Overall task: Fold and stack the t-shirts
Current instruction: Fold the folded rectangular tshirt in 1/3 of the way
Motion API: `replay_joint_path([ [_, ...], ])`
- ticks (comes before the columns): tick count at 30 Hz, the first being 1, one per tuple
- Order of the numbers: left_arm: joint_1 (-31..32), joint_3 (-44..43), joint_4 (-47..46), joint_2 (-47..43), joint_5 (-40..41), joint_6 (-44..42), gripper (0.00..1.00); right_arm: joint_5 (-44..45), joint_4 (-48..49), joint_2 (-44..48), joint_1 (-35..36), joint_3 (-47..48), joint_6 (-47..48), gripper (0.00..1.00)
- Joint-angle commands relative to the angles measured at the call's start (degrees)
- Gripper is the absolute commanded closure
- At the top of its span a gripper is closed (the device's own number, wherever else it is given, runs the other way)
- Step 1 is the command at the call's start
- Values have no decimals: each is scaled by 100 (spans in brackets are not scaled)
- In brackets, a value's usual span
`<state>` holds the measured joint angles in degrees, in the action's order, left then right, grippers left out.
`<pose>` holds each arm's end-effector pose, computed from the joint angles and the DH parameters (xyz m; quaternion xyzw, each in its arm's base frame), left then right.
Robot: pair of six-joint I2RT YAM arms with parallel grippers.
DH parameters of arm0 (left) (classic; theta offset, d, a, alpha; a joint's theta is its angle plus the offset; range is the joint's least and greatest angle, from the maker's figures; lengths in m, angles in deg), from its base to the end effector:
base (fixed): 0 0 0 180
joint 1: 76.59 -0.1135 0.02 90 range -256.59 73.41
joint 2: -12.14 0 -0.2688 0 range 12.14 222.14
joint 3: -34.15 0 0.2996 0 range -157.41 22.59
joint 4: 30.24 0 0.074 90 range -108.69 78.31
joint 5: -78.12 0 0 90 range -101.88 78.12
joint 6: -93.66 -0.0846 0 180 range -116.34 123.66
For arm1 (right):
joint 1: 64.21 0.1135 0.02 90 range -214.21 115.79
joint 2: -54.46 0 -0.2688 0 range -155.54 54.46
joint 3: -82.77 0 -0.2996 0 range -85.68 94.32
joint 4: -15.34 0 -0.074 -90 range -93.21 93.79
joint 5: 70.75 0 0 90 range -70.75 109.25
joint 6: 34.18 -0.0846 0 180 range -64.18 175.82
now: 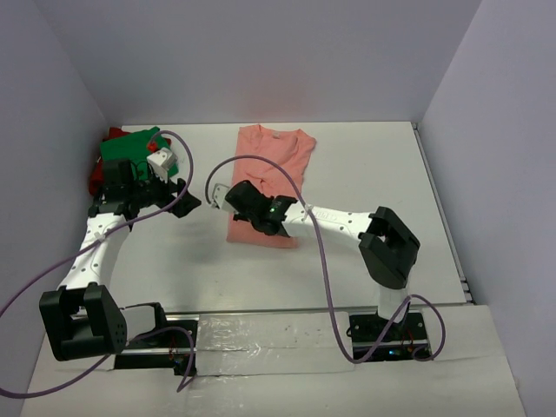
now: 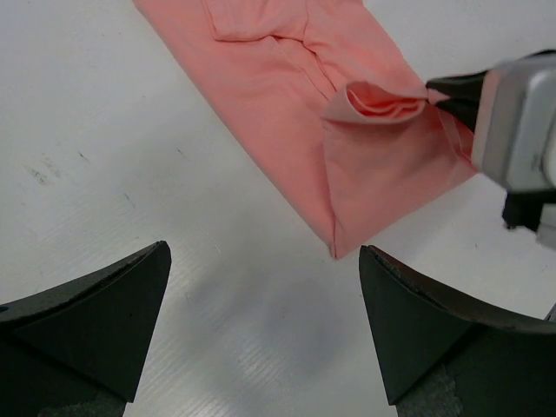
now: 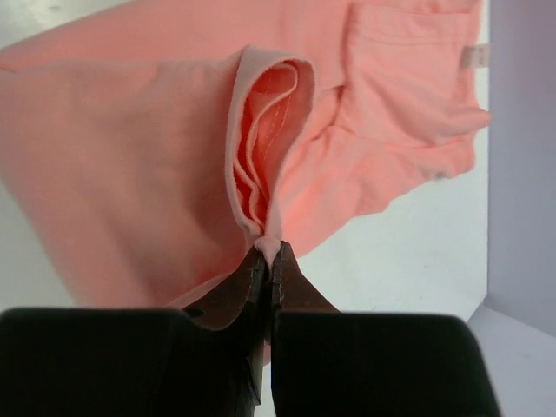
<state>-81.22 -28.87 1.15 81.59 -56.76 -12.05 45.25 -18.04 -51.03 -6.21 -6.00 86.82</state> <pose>0.3329 -0.0329 0.2495 0.2472 0.8100 -0.2657 0.4606 0.2875 0.3902 0.1879 -0.5788 0.7050 -0.1218 0.3913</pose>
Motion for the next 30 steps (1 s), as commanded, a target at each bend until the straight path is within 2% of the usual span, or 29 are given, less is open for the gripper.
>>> replay_joint_path([
  [1,-30,-241,20,51,-222,-100,1,125,740,-85,-244,232,371,100],
  [13,-30,-224,-32,183,-267,-91,1,-122,1811,-1182,-746,707,898,100],
  [15,-30,-215,-24,200,-275,-117,1,18,2041,-1333,-781,742,1003,81],
  [16,-30,-198,-41,209,-275,-108,1,124,2425,-1490,-799,716,1048,56],
  [17,-30,-180,-50,218,-275,-117,1,264,2716,-1561,-825,681,1100,42],
  [19,-30,-136,-85,236,-293,-108,1,756,3673,-1737,-878,505,1381,31],
  [23,-21,-92,-94,244,-319,-117,1,1906,5299,-2001,-1053,548,1698,28],
  [25,-30,-66,-111,236,-319,-108,1,2268,5775,-2002,-1124,584,1856,28],
  [28,-21,-31,-111,131,-302,-108,1,1990,5419,-1520,-1072,224,1594,33],
  [30,-30,-13,-111,104,-293,-108,1,1691,4325,-1063,-1010,119,1026,35],
])
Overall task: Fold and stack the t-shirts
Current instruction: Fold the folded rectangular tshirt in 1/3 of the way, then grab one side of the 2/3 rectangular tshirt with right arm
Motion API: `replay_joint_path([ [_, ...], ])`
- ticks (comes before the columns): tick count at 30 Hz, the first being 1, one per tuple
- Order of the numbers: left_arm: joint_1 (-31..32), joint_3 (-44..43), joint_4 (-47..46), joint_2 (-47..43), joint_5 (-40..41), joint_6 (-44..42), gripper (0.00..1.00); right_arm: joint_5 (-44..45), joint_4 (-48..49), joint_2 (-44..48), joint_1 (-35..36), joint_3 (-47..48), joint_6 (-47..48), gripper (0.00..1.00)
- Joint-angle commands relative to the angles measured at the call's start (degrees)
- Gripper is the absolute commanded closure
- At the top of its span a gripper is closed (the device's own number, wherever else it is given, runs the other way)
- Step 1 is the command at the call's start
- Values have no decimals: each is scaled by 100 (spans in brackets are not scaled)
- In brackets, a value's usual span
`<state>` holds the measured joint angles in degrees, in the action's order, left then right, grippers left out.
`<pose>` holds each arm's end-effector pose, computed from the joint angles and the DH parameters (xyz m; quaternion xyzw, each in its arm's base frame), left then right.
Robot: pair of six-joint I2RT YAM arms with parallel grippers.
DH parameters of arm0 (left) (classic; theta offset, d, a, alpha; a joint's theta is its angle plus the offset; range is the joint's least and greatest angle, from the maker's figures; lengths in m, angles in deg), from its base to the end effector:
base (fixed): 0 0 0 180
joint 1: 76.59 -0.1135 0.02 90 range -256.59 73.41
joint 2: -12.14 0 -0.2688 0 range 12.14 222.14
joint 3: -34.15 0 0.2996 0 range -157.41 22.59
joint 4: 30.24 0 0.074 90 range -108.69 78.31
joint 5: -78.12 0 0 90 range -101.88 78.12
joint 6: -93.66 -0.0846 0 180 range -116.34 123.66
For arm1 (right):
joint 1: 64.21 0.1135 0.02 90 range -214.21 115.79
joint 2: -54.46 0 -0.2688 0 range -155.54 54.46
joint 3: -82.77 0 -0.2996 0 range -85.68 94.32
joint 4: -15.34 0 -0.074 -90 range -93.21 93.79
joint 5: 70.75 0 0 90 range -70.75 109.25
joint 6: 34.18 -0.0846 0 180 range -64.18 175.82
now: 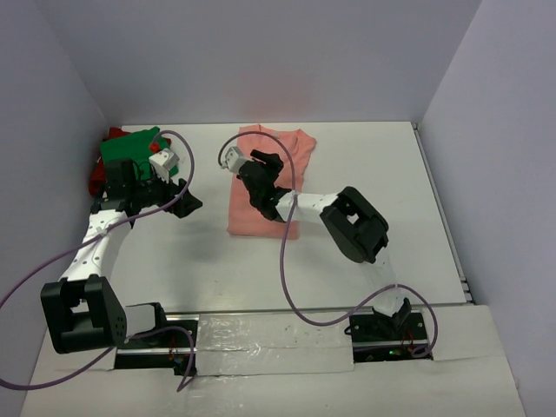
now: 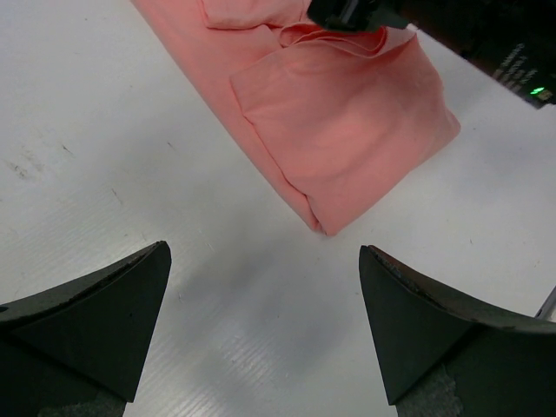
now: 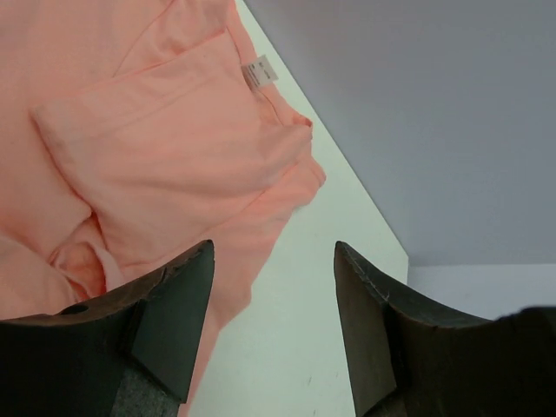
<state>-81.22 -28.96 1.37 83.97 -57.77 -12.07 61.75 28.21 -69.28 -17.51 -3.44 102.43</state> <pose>0.3374 -0.0336 0.2375 0.2438 0.8160 -0.2799 0.4432 0.4251 0.3678 0.1474 -0.3973 0.6711 -0.2911 0.5541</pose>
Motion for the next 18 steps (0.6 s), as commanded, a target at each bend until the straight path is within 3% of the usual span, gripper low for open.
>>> replay_joint_path([
  [1,-30,-4,-142,-152,-192,-97,1,-187,-655,912,146,-155,-809,36],
  [3,-30,-4,-151,-152,-192,-89,1,-845,-2230,1411,269,-112,-1562,37],
  [6,-30,5,-168,-126,-201,-88,1,-1532,-3177,2123,620,-409,-1989,39],
  [11,-30,-48,-177,-38,-219,-71,1,-1621,-3373,2803,1516,-1244,-1883,39],
  [15,-30,-66,-151,-46,-219,-80,1,-1842,-4068,2575,1965,-1368,-2217,38],
  [18,-30,-31,-151,-125,-201,-71,1,-1780,-3963,2338,2080,-1614,-2174,38],
])
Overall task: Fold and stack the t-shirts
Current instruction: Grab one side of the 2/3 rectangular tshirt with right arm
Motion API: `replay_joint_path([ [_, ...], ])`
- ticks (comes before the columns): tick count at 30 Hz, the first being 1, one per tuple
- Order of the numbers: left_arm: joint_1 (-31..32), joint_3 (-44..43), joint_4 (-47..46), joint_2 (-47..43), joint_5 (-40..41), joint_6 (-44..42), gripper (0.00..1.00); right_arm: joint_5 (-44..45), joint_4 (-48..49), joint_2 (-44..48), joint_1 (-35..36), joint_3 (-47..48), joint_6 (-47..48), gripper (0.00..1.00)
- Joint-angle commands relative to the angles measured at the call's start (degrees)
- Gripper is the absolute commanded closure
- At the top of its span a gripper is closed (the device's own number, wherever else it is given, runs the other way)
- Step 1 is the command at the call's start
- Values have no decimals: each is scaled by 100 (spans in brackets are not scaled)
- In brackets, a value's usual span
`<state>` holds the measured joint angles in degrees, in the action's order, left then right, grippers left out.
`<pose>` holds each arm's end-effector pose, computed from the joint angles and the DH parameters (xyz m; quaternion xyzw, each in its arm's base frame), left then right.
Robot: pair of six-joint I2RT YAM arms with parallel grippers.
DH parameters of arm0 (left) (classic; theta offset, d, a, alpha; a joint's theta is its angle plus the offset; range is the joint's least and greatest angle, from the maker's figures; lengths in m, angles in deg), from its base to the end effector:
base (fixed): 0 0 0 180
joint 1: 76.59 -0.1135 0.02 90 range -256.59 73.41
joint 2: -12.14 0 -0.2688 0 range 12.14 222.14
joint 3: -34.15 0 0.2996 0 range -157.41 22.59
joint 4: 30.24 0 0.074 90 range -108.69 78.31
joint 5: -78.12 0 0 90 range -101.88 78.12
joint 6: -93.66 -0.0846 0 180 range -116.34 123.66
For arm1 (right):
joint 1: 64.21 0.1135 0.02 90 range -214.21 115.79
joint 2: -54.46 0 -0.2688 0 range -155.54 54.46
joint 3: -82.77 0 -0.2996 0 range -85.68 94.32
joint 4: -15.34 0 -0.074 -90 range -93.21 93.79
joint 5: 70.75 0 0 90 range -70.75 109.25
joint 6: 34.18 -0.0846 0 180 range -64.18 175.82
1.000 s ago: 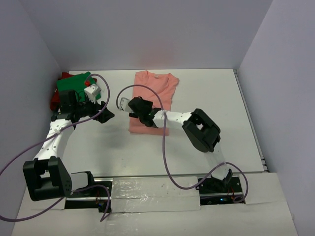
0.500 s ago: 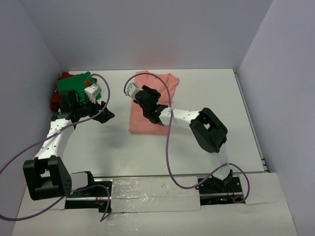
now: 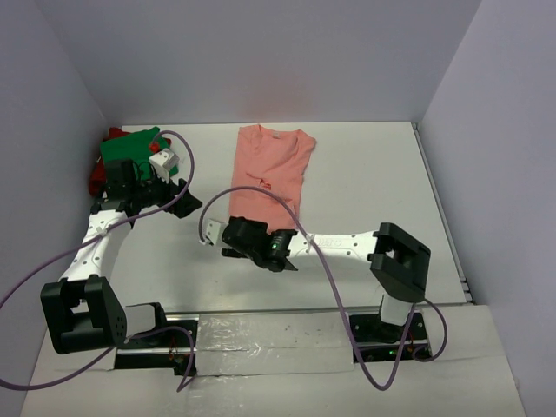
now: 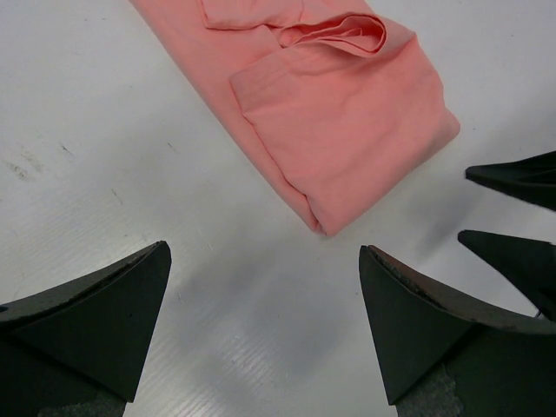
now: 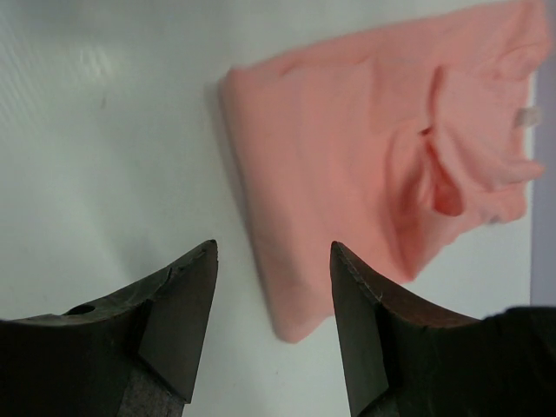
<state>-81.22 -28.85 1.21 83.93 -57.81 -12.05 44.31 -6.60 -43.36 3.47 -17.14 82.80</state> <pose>0.3373 -0.0337 0.2372 0.2440 0.8155 -0.2800 0.4438 0.2070 0.4100 0.1924 -0.5871 0.6667 -0.0398 0.4575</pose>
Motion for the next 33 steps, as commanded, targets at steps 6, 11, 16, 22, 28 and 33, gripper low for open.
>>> replay_joint_path([
  [6,-30,-6,-101,-235,-170,-91,1,420,-200,-817,0,-411,-71,39],
  [11,-30,11,-127,-244,-162,-91,1,613,168,-1028,-18,-560,114,38],
  [16,-30,29,-118,-271,-162,-117,1,966,520,-1248,-27,-683,430,37],
  [22,-30,29,-92,-297,-170,-152,1,1159,785,-1590,-193,-614,545,36],
  [28,-30,29,-56,-306,-170,-170,1,993,30,-2012,-659,18,142,37],
  [33,-30,-6,-48,-201,-214,-187,1,492,-533,-2145,-949,309,0,39],
])
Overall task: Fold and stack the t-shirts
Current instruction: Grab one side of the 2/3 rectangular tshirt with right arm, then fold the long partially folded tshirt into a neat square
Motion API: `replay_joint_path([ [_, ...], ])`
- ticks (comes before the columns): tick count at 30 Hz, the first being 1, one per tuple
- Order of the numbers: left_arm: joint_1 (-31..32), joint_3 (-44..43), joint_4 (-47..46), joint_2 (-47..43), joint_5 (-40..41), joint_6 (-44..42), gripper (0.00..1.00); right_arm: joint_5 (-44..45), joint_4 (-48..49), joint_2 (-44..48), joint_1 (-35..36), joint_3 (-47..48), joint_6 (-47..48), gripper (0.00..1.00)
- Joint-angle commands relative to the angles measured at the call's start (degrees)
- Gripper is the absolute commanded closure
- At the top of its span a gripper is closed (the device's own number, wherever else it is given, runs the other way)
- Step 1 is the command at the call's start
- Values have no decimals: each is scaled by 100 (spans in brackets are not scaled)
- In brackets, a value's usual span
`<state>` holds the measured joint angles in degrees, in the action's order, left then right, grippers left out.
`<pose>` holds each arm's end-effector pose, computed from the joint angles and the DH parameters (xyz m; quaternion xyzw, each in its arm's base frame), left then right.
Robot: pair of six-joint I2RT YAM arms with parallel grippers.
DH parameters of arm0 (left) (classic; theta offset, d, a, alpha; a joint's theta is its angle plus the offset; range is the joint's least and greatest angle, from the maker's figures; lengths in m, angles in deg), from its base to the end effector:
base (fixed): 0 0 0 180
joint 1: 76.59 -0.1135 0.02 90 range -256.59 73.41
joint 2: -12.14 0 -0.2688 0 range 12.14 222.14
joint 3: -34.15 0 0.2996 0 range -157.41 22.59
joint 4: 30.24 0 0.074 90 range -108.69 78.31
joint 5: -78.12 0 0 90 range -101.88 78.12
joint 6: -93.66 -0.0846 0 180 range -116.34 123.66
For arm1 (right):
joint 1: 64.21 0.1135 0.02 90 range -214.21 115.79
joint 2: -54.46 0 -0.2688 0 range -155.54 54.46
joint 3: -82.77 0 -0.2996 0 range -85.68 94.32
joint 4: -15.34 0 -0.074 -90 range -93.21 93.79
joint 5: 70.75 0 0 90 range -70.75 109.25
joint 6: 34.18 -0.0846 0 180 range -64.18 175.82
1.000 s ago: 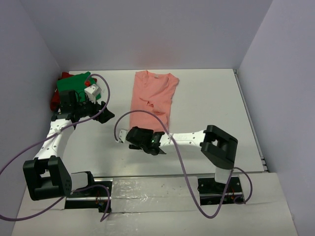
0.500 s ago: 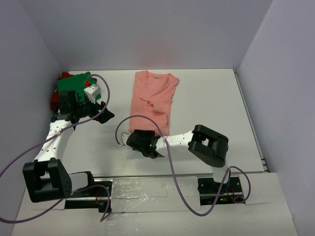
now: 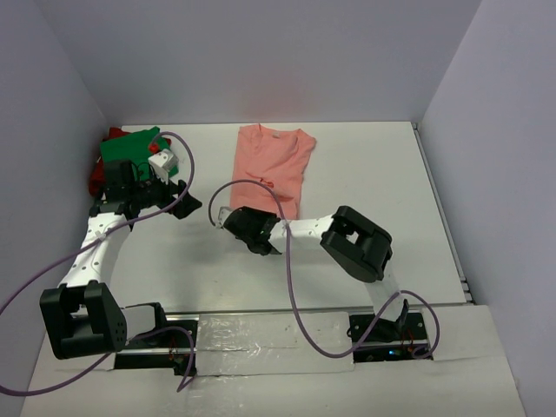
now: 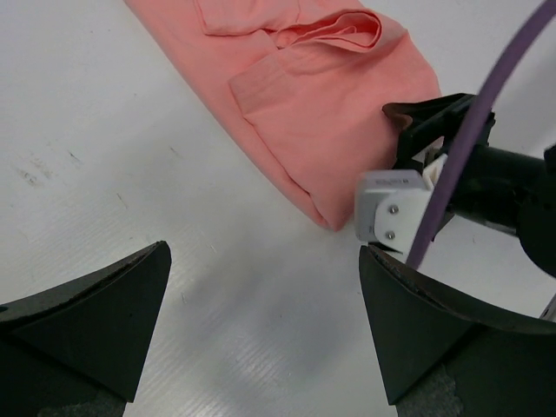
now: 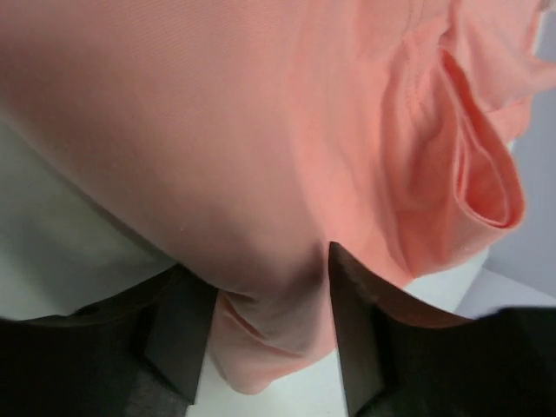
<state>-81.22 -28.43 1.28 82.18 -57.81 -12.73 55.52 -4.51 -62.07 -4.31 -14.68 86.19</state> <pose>0.3324 -0.0341 0.2437 0.2523 0.8094 -0.2739 0.4541 0.2802 0.3836 0.0717 -0.5721 0.7058 -0.2109 0.3607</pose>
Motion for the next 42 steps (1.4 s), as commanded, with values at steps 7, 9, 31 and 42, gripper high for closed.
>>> replay_joint_path([
  [7,-30,-101,-45,62,-241,-155,1,-1587,-1577,-300,-374,449,-506,100],
  [9,-30,-101,-46,80,-241,-155,1,-1693,-1763,-178,-330,484,-593,100],
  [31,-30,-241,288,53,-381,-295,1,-3454,-4805,1827,1235,1697,-1227,100],
  [42,-30,-312,429,89,-469,-383,1,-1492,-3628,1142,-320,2646,-234,100],
])
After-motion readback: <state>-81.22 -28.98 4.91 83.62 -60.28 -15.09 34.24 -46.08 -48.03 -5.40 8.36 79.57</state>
